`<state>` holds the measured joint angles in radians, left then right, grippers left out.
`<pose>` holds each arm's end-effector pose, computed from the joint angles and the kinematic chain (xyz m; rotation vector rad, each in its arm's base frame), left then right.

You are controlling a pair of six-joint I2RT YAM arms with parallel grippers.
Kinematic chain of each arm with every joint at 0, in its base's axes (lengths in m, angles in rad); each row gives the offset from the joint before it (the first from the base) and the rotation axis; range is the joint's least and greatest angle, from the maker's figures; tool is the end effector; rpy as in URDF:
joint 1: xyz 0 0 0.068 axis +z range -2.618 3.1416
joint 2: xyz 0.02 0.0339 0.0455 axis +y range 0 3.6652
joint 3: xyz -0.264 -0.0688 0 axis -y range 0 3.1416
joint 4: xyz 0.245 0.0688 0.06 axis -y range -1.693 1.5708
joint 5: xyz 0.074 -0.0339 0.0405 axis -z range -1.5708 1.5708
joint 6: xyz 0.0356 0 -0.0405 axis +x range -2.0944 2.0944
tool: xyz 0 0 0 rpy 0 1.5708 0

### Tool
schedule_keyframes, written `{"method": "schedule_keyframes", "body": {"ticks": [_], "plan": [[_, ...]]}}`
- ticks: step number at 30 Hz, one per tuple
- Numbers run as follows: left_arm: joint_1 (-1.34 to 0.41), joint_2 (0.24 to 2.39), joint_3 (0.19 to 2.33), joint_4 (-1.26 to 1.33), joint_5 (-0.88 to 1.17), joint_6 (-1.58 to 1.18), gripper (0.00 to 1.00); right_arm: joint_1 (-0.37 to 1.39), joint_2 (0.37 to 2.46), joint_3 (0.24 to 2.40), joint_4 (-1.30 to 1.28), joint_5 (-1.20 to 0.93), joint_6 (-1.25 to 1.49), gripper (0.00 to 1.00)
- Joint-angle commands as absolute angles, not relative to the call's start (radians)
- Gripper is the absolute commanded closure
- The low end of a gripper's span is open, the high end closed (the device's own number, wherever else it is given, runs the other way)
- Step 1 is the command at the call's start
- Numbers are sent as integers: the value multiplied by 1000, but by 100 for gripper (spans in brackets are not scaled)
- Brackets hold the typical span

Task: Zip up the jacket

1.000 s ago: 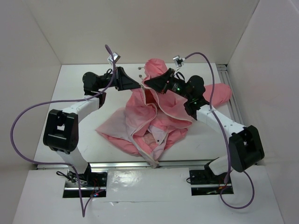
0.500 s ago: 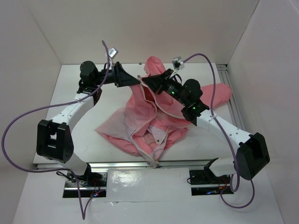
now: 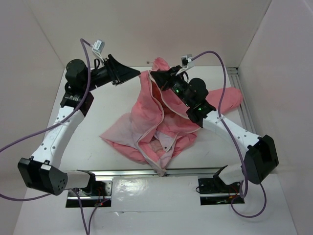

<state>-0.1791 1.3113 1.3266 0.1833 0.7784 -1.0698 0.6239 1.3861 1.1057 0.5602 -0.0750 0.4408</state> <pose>0.2846 -0.0769 0.4520 0.0309 1.6278 -1.5238 0.2653 0.1942 0.3931 -0.1906 1.3398 0.9546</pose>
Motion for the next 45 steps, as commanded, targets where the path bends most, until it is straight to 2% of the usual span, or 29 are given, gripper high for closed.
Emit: {"method": "schedule_keyframes", "body": {"ticks": [1,6,13,23,27,45], "plan": [[-251,1290,1355,132,716,-1087,39,634,1391,1178,598,-80,417,100],[-287,1261,1094,447,632,-1394,37,634,1382,1178,589,-89,436,100],[-380,1200,881,509,303,-1678,38,634,1373,1178,571,-80,436,100],[-416,1220,910,503,189,-1827,35,634,1373,1178,561,-89,436,100],[-416,1242,949,517,167,-1851,39,634,1373,1178,561,-89,436,100],[-426,1335,963,676,169,-1925,37,634,1364,1187,543,-89,426,100]]}}
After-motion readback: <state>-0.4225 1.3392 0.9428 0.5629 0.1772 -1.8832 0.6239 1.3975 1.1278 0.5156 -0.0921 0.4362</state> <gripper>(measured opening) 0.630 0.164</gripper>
